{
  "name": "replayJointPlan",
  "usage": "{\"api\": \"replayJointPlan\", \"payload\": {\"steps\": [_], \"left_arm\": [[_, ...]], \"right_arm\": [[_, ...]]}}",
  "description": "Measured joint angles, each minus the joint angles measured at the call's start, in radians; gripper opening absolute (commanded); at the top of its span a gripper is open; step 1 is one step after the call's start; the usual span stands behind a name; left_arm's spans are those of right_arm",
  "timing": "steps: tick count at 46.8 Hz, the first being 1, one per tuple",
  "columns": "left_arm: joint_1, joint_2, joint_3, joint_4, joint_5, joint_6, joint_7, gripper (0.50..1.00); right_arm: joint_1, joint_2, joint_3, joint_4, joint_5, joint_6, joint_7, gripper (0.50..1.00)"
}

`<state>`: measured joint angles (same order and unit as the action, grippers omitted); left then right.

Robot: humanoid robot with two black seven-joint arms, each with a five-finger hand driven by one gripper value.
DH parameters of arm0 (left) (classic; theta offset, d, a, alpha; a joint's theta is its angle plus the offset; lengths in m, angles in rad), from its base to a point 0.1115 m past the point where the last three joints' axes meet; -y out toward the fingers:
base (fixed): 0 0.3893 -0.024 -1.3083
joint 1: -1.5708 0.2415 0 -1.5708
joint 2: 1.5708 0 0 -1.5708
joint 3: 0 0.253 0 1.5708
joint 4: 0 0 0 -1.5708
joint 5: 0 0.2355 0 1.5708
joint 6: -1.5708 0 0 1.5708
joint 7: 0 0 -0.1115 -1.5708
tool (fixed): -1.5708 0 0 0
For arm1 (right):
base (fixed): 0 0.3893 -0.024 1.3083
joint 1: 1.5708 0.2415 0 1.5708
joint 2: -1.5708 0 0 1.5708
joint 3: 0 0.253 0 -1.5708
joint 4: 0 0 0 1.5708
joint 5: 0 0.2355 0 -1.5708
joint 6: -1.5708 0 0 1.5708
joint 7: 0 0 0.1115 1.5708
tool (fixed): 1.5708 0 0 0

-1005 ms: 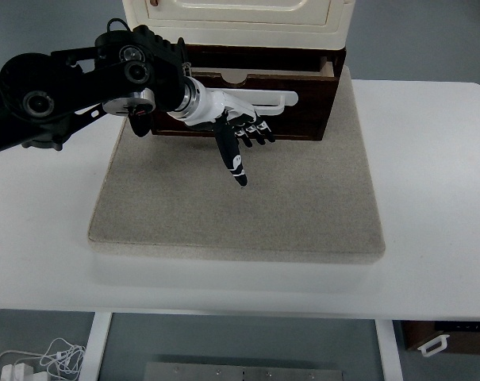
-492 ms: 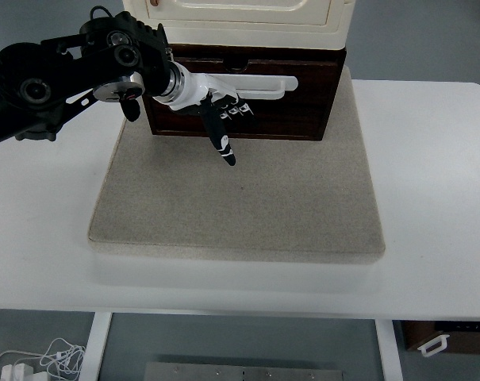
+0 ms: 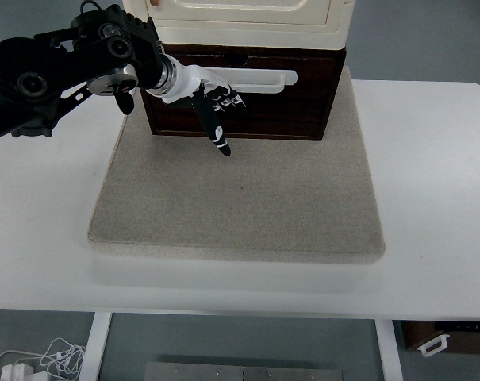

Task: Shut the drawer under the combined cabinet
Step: 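Push the brown drawer front with the left hand toward the cabinet, then lift the left hand off the closed drawer and pull it back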

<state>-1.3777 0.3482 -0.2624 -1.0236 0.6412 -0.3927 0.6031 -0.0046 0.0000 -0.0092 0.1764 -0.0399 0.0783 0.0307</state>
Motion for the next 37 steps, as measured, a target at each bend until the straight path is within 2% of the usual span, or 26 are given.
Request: {"api": "replayJointPlan", "payload": {"steps": [22, 31, 37], "left_arm": [[0.0, -0.001, -0.01, -0.014, -0.005, -0.005, -0.027, 0.999], [0.01, -0.013, -0.039, -0.041, -0.013, -0.102, -0.043, 0.999], [0.03, -0.03, -0.09, -0.044, -0.015, -0.139, -0.057, 0.999]], "right_arm": [[0.0, 0.0, 0.0, 0.0, 0.0, 0.0, 0.0, 0.952], [0.0, 0.0, 0.0, 0.0, 0.0, 0.0, 0.0, 0.952], [0.0, 0.0, 0.0, 0.0, 0.0, 0.0, 0.0, 0.952]]}}
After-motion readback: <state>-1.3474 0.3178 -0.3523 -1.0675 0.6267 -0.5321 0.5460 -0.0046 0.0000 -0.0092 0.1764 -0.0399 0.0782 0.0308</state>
